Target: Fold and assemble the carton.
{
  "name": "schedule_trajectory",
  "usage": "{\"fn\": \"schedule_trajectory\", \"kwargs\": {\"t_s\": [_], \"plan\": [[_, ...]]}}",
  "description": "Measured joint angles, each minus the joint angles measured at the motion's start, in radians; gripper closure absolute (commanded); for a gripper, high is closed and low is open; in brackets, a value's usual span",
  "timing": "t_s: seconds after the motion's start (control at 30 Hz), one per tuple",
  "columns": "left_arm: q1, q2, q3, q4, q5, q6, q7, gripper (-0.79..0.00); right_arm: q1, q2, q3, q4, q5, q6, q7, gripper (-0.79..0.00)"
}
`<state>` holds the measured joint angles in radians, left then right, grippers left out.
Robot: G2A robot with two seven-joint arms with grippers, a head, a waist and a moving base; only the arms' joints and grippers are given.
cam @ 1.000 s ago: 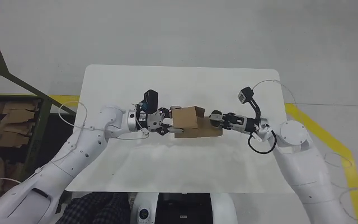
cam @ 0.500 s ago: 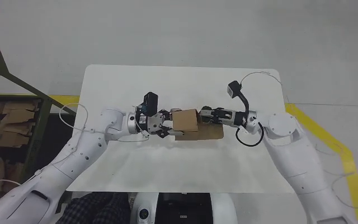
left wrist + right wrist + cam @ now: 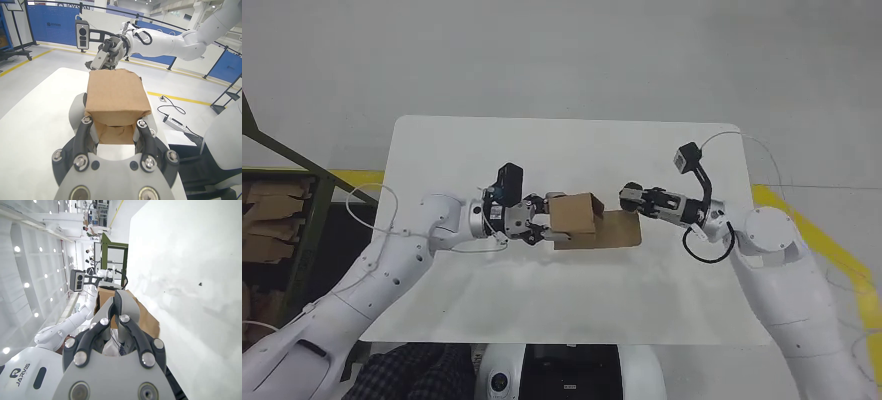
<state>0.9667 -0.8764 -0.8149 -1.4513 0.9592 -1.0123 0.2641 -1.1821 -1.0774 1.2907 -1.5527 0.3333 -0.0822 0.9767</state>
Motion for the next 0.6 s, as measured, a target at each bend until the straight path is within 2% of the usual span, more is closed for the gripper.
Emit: {"fn": "schedule_trajectory", "kwargs": {"t_s": [0.13,0.23,0.37,0.6], "plan": [[0.002,0.001,-0.007,-0.003,0.001,0.000,0.010,-0.342,-0.060,0.015,0.078,0.013,0.005,0.026,-0.012,0.000],[0.005,0.002,-0.012,-0.007,0.006,0.000,0.022,-0.342,-0.085,0.019,0.083,0.038,-0.008,0.070,-0.004,0.000],[0.007,0.001,-0.018,-0.010,0.012,0.000,0.032,-0.339,-0.079,0.010,0.010,0.070,0.013,0.087,0.045,0.000],[0.004,-0.005,-0.017,-0.006,0.015,0.000,0.029,-0.336,-0.022,-0.018,-0.106,0.119,0.121,0.027,0.097,0.000]]}}
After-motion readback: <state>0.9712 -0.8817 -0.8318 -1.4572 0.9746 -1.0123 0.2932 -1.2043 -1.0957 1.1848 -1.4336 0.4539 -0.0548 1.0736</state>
